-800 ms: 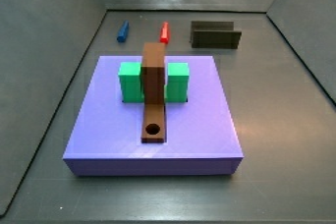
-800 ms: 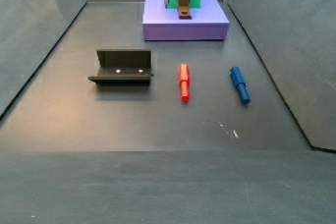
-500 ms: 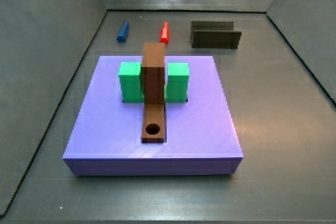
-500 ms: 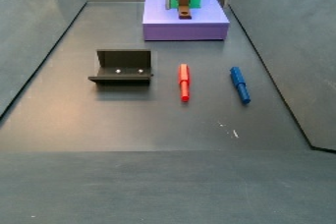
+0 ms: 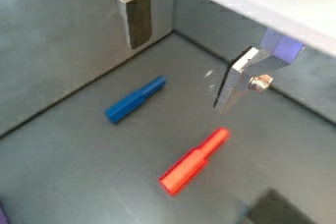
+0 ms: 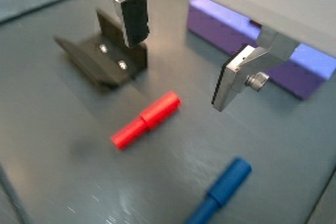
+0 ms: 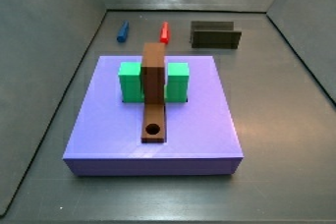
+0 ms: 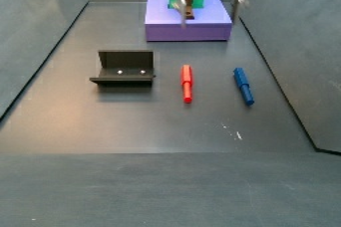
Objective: Pick up the blue object. Move up. Place the blue object on the fixture. Regrasp the blue object. Move to above the board. Insert the blue object.
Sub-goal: Pick up the blue object.
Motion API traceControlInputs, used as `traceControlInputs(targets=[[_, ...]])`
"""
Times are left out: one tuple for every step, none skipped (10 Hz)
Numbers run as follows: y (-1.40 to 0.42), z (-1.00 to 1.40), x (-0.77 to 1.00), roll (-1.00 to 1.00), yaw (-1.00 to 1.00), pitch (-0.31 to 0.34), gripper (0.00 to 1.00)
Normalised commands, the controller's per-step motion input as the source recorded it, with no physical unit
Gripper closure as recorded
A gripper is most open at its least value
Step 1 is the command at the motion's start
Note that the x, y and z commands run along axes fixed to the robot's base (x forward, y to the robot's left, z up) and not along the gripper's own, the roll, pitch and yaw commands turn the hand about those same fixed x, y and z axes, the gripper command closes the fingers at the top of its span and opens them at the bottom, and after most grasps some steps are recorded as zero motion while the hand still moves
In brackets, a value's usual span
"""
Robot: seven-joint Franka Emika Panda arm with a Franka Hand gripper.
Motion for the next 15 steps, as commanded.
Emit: traceControlInputs(targets=[[-0.03,-0.71,-0.55,0.0,0.19,-0.25,0.0],[0.0,-0.56,-0.53,0.0,0.18,-0.23,0.0],[-0.23,-0.57,0.07,0.04,-0.16,-0.027,0.0],[-0.21,-0.68,0.0,0.01,-0.24,-0.057,0.0],[-0.21,-0.7,-0.02,0.0,-0.26,-0.076,0.0],[-0.17,-0.67,-0.04,0.0,-0.26,-0.073,0.0],[-0.05,-0.64,-0.1,0.0,-0.25,-0.063,0.0],[0.0,-0.61,-0.28,0.0,-0.09,-0.126,0.0],[0.0,-0.45,-0.28,0.0,-0.02,-0.124,0.0],[0.0,-0.23,-0.06,-0.08,0.0,-0.131,0.0],[0.02,-0.21,-0.15,-0.06,0.0,-0.111,0.0],[0.0,-0.22,-0.25,-0.04,0.0,-0.124,0.0],[0.01,-0.22,-0.11,-0.06,0.0,-0.094,0.0],[0.03,-0.22,-0.08,-0.06,0.0,-0.044,0.0],[0.01,-0.26,-0.23,-0.04,0.0,-0.094,0.0]])
